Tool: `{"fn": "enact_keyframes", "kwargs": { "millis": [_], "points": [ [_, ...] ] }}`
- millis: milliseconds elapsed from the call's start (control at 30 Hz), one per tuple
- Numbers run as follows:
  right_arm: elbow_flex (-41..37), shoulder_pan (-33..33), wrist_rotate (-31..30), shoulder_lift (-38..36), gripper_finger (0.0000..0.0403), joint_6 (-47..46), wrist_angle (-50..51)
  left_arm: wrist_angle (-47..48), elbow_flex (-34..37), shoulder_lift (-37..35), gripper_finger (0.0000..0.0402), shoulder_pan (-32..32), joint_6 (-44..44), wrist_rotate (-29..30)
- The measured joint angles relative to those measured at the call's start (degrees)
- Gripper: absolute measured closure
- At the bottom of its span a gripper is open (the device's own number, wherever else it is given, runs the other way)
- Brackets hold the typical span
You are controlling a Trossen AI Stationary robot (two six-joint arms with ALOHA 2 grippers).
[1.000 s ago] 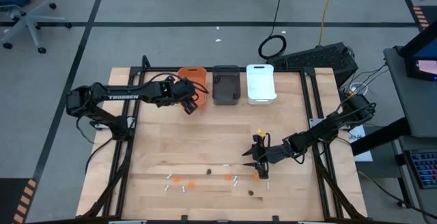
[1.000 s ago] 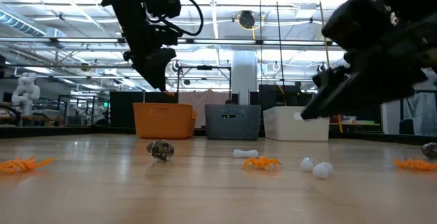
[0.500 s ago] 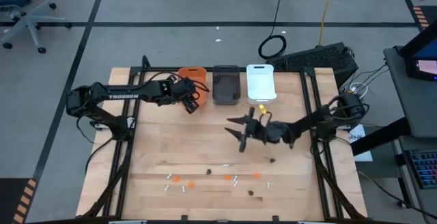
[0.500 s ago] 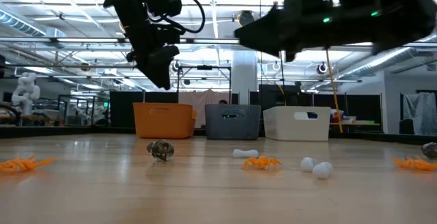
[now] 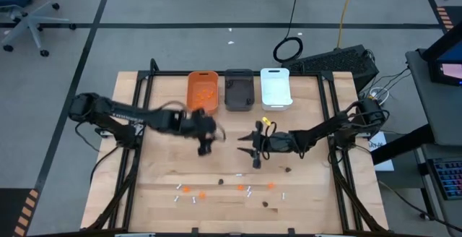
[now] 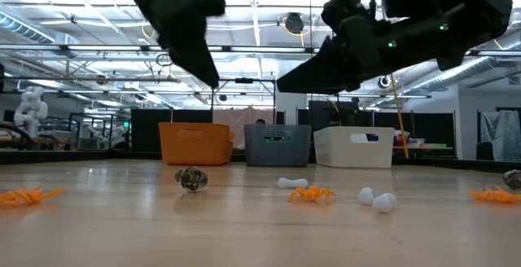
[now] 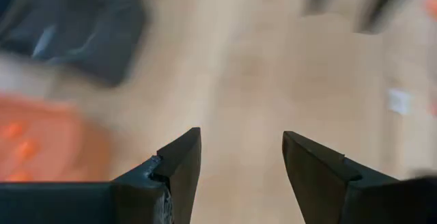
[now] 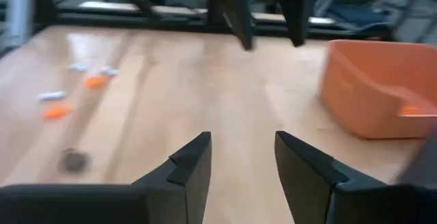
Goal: Sort Halloween decoration
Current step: Put the black skull toy into the black bin
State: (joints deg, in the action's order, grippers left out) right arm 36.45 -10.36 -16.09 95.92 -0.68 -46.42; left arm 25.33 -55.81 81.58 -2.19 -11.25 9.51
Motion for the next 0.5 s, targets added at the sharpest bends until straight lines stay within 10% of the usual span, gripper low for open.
{"fn": "enact_keyframes", "kwargs": {
  "millis": [500],
  "points": [
    [0.0, -6.5, 2.8, 0.0, 0.0257, -2.8, 3.4, -19.2, 4.6, 7.3, 0.0195, -25.1, -7.4, 11.0]
  ]
}}
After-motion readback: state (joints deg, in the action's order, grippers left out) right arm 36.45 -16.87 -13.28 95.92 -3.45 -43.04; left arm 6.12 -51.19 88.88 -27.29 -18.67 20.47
